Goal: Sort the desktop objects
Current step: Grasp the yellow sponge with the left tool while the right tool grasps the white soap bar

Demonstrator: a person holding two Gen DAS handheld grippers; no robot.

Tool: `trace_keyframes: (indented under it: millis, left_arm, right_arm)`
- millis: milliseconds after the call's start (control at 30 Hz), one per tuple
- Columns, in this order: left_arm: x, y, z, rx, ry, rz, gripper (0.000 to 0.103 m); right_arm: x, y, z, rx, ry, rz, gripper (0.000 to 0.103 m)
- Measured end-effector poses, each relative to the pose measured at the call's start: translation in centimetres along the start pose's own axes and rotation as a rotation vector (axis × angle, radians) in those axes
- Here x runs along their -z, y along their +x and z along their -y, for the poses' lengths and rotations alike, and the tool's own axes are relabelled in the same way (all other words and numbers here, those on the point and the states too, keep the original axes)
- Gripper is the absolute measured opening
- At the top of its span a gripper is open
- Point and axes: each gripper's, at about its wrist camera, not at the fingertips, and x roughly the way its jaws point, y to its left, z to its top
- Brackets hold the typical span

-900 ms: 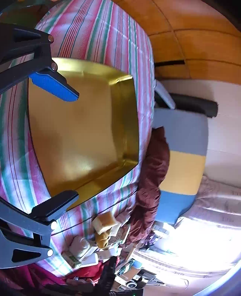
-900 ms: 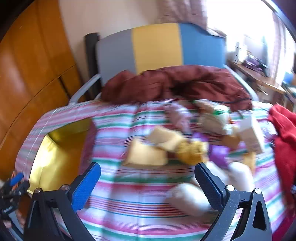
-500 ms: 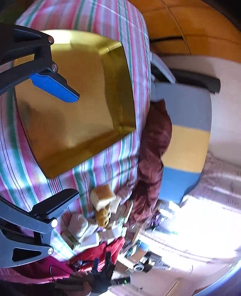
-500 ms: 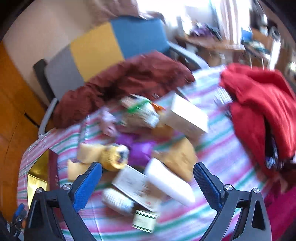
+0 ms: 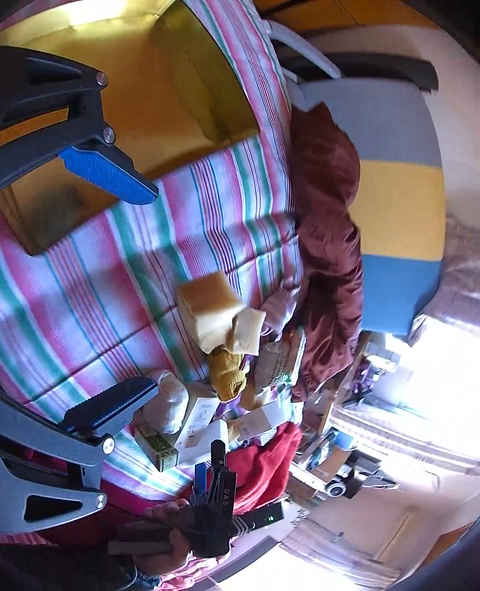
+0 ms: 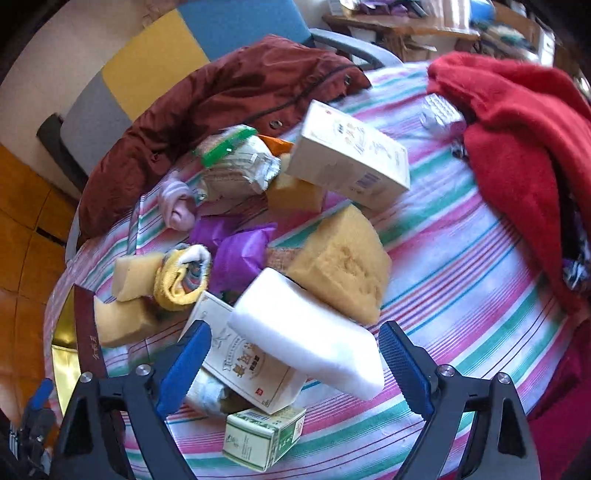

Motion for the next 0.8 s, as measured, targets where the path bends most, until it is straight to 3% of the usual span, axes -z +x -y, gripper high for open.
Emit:
trace_keyframes:
  millis: [133, 400, 533, 633, 667, 700, 767, 800]
  left_arm:
    - [-1.4, 3.6, 0.3, 0.051, -0.008, -0.067, 0.096]
    - [-3.7, 9.7, -1.7, 0.152, -0.224, -0.157, 0.096]
    - [-4.1, 11.9, -2.0, 0.163, -0.261, -0.191, 0.095]
    - [-4.1, 13.1, -1.8, 0.176, -0.266, -0.218, 0.075]
    - [-4.0, 13.3, -1.5, 0.183, -0.259, -0.221, 0.063]
    - [-3.9, 13.3, -1.3, 0.187, -0.244, -0.219, 0.061]
    - [-3.7, 12.7, -0.6, 0.187, -0.207, -0.189, 0.055]
    - [-3.6, 12.3, -0.4, 0.185, -0.196, -0.177, 0.053]
  right_arm:
    - [-0.3, -0.3, 0.5, 0.006, 0.015, 0.017, 0.092]
    - [-0.4, 0.5, 0.3, 0.017, 0.008, -0.013, 0.091]
    - [-0.3, 0.8, -0.1, 0.018, -0.005, -0.02, 0.091]
    - [-0.4, 0.8, 0.0, 0.024, 0.0, -0.024, 0.091]
    - [-0.4, 0.9, 0.0, 0.03, 0.0, -0.028, 0.088]
    - [-0.4, 1.1, 0.1, 0.031, 0.0, -0.034, 0.084]
    - [-0.4, 1.4, 0.1, 0.028, 0.001, -0.048, 0.06]
    - [-0.5, 1.5, 0.2, 0.037, 0.003, -0.052, 0.056]
